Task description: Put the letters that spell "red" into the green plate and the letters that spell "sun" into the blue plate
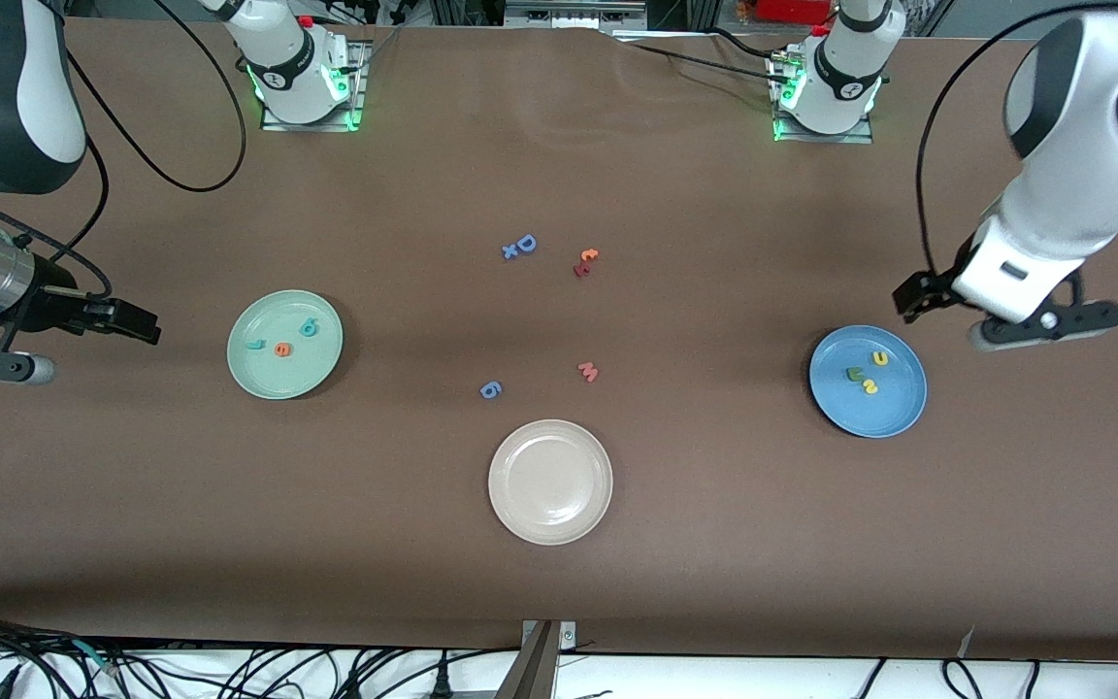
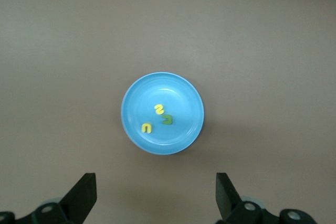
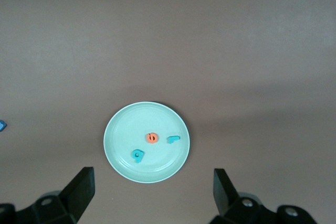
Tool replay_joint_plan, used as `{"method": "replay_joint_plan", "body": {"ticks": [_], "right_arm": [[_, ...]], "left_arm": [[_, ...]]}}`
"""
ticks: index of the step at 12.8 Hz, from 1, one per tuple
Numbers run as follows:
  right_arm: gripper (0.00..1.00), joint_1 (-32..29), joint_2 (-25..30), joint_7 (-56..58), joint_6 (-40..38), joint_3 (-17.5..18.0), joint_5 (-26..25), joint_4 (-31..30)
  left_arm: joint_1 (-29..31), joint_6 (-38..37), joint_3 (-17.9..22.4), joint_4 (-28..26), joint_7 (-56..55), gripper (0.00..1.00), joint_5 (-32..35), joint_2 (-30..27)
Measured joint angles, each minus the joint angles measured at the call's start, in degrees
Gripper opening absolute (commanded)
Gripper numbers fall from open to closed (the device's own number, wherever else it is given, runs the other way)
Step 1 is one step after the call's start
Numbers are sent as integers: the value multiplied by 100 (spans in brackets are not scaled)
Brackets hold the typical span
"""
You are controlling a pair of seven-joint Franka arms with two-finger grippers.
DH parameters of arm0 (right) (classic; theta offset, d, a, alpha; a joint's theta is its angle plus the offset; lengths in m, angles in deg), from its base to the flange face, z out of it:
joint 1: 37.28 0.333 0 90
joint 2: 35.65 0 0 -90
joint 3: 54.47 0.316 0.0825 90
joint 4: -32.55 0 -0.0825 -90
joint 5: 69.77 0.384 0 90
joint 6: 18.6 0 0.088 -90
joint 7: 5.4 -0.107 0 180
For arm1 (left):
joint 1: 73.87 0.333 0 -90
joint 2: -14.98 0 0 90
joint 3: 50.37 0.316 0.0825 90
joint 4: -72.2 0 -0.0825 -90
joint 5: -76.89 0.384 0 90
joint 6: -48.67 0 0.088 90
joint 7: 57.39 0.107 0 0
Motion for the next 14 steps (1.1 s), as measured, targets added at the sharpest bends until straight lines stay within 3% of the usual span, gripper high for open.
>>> {"method": "replay_joint_plan", "body": {"ticks": [2, 4, 14], "right_arm": [[100, 0, -1, -6, 0, 1, 0, -7], [100, 0, -2, -8, 0, 2, 0, -26], [100, -1, 15, -11, 8, 3, 3, -32]], "left_arm": [[-303, -125, 467, 10, 333, 100, -269, -325], [-335, -287, 681, 156, 778, 100, -456, -463], [-229, -361, 750, 248, 1100, 100, -463, -372]]}}
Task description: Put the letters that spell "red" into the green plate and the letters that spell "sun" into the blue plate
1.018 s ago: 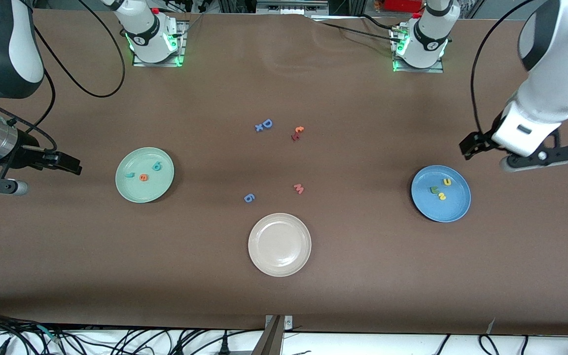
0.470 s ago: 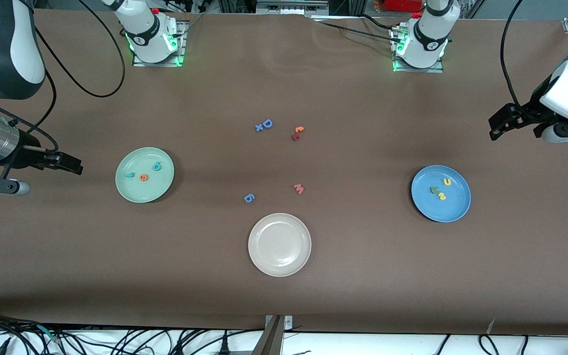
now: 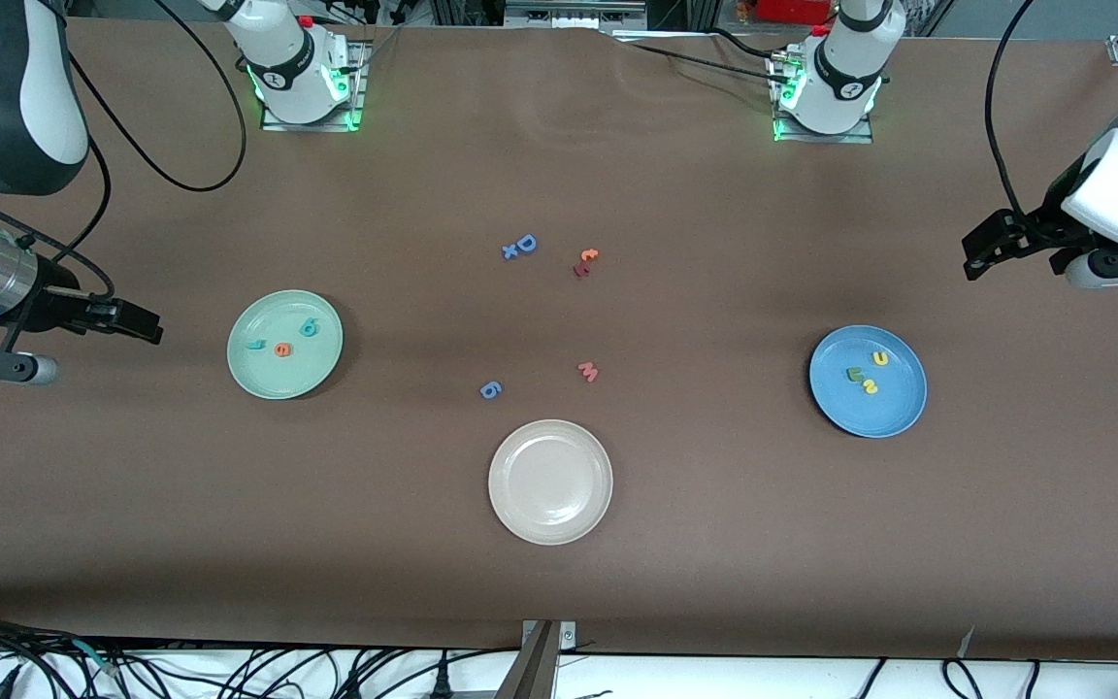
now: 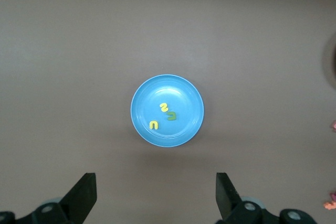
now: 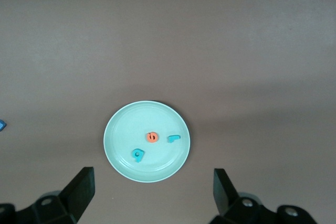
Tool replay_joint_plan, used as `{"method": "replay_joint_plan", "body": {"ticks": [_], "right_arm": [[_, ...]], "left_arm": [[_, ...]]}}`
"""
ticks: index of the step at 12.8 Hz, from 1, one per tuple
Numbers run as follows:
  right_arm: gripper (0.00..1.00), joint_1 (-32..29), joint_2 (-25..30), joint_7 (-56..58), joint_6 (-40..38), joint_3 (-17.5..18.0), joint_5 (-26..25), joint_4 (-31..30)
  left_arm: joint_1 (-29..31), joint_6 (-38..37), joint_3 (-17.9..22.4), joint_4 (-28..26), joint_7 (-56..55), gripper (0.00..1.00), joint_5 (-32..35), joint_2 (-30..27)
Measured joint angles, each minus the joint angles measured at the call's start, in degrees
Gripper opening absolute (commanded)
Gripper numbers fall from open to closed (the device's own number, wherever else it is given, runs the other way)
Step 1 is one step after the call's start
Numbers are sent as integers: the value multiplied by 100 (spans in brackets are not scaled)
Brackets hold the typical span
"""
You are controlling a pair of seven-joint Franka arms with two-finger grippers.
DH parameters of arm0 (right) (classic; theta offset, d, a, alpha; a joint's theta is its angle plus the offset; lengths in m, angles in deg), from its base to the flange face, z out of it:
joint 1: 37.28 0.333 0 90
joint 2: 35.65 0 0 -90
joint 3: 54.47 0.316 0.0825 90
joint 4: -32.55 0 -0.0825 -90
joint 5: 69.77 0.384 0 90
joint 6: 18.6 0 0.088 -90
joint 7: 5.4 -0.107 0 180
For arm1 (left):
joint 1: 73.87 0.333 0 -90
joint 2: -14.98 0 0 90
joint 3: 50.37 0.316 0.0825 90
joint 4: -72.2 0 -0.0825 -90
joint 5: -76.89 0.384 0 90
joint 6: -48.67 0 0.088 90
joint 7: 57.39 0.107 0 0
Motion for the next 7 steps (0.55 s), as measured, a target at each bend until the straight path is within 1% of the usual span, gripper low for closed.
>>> {"method": "replay_joint_plan", "body": {"ticks": [2, 7], "right_arm": [[100, 0, 21, 0, 0, 0, 0, 25], [100, 0, 42, 0, -9, 0, 0, 81]], "left_arm": [[158, 0, 13, 0, 332, 100, 0, 25], [205, 16, 3, 0, 421, 100, -2, 34]]}}
